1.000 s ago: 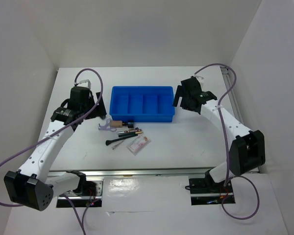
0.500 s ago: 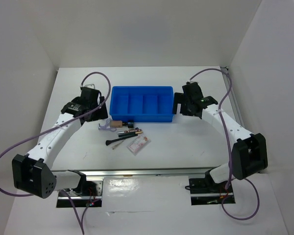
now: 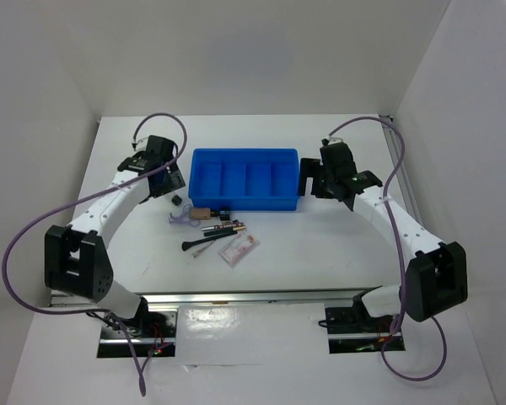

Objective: Organize the makeup

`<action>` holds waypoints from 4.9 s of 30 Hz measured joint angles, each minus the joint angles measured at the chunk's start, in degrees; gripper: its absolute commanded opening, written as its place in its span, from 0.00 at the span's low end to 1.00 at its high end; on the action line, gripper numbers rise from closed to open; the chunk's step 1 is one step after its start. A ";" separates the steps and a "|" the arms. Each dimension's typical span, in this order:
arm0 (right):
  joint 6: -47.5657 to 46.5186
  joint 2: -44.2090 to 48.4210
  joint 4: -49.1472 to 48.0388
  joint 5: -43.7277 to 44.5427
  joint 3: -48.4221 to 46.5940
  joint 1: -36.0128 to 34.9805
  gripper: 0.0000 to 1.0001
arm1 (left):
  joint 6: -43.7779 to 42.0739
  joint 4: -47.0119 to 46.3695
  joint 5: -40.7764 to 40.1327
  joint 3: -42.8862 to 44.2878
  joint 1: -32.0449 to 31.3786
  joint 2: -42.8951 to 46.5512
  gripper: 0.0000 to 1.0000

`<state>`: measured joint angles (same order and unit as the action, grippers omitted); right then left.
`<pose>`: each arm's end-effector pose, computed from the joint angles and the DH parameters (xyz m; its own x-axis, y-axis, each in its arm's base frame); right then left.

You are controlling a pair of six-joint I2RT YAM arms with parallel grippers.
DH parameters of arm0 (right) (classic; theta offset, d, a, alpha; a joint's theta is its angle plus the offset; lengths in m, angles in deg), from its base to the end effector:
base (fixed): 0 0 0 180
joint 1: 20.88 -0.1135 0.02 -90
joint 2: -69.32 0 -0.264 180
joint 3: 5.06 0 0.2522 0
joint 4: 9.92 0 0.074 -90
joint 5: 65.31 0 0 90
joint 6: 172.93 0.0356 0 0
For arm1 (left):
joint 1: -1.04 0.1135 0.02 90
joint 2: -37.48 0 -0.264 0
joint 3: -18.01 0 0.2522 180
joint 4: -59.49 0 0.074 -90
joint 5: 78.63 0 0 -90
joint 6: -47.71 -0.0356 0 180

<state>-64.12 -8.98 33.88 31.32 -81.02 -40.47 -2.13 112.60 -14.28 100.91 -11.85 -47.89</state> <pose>0.2786 0.0948 0.2829 -0.7261 0.0815 -0.6827 -0.0249 0.9892 0.1446 0.3062 -0.0543 0.2783 -0.5904 -0.4613 -0.6623 -0.5472 0.8320 -0.0916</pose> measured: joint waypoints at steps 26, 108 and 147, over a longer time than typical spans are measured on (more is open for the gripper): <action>0.17 1.92 -0.39 -8.96 0.52 0.04 1.00 | 5.53 -4.33 9.49 10.16 7.45 -24.22 0.77; 0.85 4.85 2.71 -7.26 2.51 0.13 1.00 | -17.35 4.76 5.92 37.09 -9.53 -32.17 0.66; 1.95 5.53 3.04 -7.58 2.75 0.13 1.00 | -13.88 -0.48 16.94 26.32 15.26 -35.56 0.74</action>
<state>-62.17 -3.45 36.92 23.74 -78.26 -40.34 -16.01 112.12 2.66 127.23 3.41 -83.45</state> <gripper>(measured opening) 1.000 0.773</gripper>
